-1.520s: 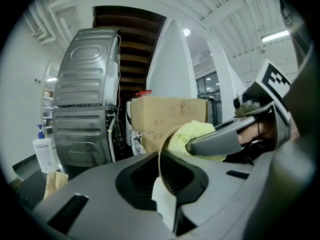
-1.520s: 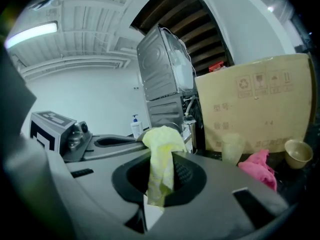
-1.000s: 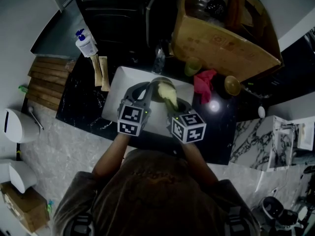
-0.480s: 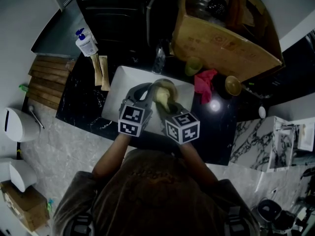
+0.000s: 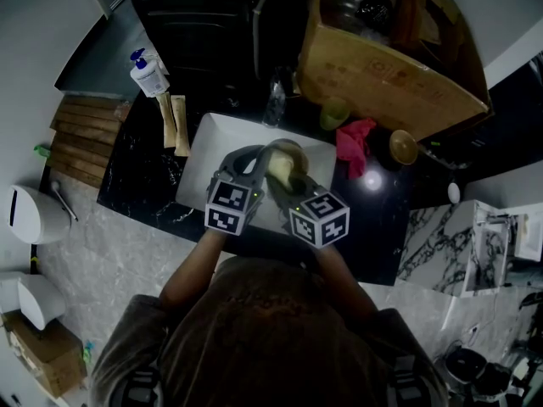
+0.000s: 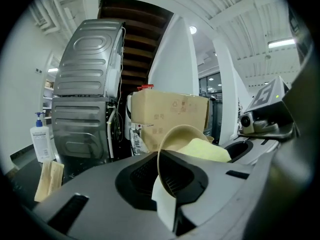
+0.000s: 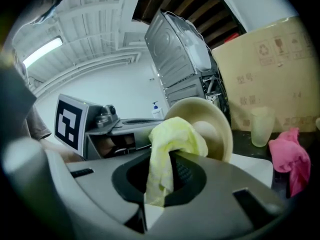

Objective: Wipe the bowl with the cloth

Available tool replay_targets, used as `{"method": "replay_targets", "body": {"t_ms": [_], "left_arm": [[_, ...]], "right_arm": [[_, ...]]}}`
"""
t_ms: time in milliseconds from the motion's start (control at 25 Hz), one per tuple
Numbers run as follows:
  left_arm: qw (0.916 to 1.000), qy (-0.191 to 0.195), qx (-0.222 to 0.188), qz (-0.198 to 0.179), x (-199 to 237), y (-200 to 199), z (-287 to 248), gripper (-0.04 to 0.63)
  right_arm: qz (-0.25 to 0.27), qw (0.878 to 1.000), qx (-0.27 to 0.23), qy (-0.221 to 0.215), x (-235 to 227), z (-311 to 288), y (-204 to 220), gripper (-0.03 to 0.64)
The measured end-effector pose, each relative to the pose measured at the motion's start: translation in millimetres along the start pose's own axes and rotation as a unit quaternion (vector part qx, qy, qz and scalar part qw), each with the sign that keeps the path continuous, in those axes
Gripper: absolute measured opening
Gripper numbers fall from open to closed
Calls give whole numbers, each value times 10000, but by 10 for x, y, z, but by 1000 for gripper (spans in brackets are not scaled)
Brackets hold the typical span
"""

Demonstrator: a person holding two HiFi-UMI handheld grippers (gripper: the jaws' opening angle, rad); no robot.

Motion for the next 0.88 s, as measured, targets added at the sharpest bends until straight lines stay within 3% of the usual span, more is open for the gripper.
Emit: {"method": "replay_targets", "body": {"t_ms": [280, 640, 880], "left_arm": [[9990, -354, 153, 216, 264, 157, 84, 21], [9972, -507, 379, 402, 411, 382, 163, 23], [9943, -674, 527, 639, 584, 500, 235, 23]], "right_arm": [[-73, 9998, -163, 2, -202, 169, -39, 28], [-146, 9997, -194, 44, -346, 325, 39, 28], [-403, 9972, -385, 499, -577, 508, 128, 28]]}}
Point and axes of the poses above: the fingertips, and each gripper's own axes: z backward along the fingers, x to its left, y out of its underside, the point moved 5 cm from there along z, backward along the fingers, and after that the axes turned 6 degrees about -z, right-handed, at the moved point
